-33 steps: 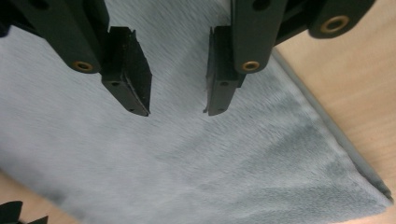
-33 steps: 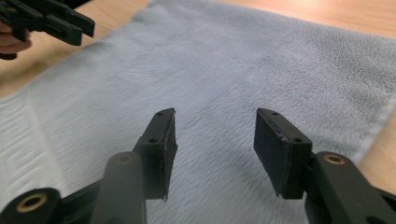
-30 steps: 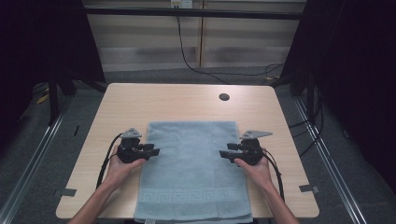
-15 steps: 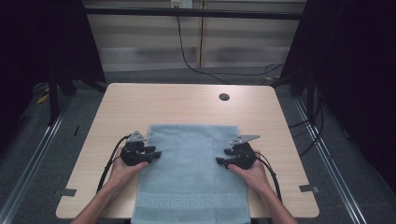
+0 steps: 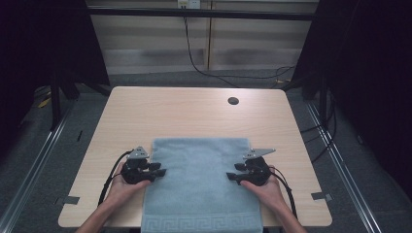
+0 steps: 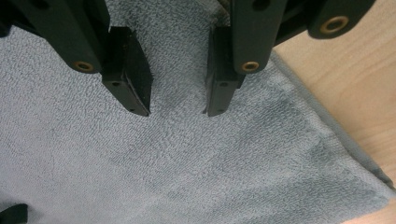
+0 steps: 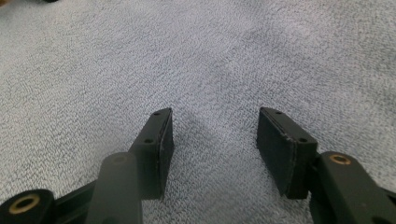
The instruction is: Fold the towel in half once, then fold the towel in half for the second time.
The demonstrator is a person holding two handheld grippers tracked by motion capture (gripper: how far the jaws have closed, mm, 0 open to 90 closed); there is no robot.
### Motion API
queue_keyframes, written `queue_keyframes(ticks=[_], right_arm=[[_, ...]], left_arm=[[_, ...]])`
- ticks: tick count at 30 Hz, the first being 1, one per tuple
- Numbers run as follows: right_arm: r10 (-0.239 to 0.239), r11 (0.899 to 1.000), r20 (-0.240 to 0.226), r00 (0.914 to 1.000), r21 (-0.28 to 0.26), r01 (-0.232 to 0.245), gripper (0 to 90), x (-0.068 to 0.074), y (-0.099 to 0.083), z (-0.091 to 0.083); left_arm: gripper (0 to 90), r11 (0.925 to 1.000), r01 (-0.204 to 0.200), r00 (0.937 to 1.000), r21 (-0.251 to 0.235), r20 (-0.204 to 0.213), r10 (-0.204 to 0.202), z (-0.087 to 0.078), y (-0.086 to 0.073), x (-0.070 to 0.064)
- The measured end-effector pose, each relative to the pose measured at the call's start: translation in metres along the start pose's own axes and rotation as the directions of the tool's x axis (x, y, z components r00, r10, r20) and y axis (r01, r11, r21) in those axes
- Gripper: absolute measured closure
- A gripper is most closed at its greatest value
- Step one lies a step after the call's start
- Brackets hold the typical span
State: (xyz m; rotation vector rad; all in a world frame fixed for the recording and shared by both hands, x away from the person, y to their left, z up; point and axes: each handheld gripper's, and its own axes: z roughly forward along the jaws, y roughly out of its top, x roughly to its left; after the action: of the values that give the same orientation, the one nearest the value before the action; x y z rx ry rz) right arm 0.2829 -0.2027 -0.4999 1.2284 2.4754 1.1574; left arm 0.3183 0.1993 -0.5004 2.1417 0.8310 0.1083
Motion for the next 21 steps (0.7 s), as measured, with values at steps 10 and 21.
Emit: queue_keyframes(ticks=[10,21], right_arm=[[0.053,0.996,0.022,0.9983,-0.079,-0.051,43.2,-0.031,0.02,-0.009],[0.097,0.989,0.124,0.9875,-0.124,-0.081,34.7,-0.085,0.044,0.011]], left_arm=[[52.2,0.9953,0.052,0.9986,-0.082,-0.001,-0.052,-0.007,0.017,0.017],[51.1,0.9864,0.115,0.9893,-0.118,-0.077,-0.124,-0.002,0.04,0.055]])
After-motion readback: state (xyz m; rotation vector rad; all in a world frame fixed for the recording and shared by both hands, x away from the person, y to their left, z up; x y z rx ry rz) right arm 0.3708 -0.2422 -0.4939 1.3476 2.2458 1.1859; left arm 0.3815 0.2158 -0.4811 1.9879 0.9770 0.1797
